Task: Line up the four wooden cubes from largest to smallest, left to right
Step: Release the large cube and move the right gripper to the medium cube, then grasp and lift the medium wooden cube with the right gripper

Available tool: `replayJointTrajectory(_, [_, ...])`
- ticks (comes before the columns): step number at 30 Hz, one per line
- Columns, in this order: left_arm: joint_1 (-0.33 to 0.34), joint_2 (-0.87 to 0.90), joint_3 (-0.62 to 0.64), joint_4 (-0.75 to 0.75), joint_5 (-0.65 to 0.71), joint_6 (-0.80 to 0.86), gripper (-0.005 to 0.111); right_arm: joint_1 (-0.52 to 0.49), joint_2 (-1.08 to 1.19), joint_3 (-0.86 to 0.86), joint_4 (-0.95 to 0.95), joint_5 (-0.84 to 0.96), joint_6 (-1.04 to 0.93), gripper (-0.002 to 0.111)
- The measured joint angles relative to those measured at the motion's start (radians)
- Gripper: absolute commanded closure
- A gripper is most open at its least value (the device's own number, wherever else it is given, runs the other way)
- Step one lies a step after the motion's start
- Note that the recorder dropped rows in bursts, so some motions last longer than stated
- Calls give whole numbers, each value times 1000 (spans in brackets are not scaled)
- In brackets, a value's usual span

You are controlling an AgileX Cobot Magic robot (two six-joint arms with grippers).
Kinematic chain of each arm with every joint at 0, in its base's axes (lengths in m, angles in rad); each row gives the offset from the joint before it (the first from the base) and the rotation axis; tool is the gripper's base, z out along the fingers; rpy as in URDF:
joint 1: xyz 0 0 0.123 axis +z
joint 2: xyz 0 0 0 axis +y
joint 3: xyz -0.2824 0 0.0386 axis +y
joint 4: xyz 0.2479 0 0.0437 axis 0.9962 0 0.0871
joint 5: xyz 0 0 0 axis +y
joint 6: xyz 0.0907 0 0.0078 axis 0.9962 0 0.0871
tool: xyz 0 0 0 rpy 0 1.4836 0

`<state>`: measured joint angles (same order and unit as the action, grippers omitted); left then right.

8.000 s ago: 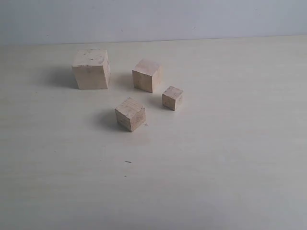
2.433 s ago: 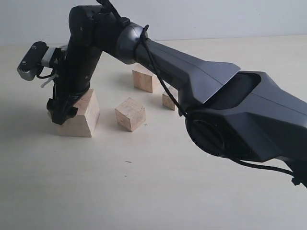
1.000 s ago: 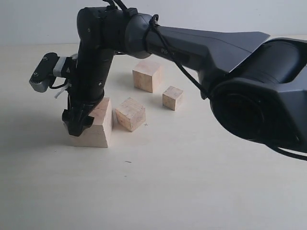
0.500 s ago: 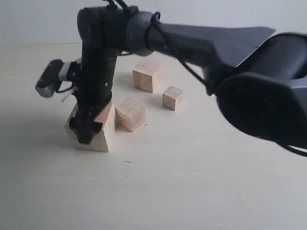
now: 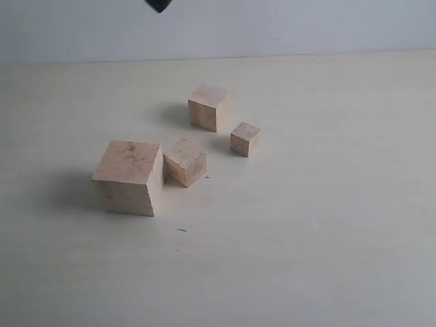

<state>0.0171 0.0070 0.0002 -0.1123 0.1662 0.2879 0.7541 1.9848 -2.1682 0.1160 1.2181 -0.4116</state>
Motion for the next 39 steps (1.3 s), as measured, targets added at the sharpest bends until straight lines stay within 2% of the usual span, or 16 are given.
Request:
replayJointTrajectory(5, [0,0,0,0,0,0,107,-92,25,33,0,-1,32,3])
replayJointTrajectory(9, [0,0,0,0,0,0,107,-115,121,156,7,-21,-4,3])
replayJointTrajectory(12, [0,0,0,0,0,0,107,-117,225,206,9,-145,-31,3])
replayJointTrajectory(22, [0,0,0,0,0,0,107,-123,403,206,-5,-461,-35,4])
replayJointTrajectory(24, [0,0,0,0,0,0,107,-125,427,206,-8,-512,-50,13])
replayJointTrajectory(25, [0,0,0,0,0,0,107,-127,433,206,-9,-526,-52,22])
replayJointTrajectory(31, [0,0,0,0,0,0,107,-129,442,206,-27,-537,-91,109])
replayJointTrajectory(39, [0,0,0,0,0,0,107,-129,337,212,-43,-420,-81,106])
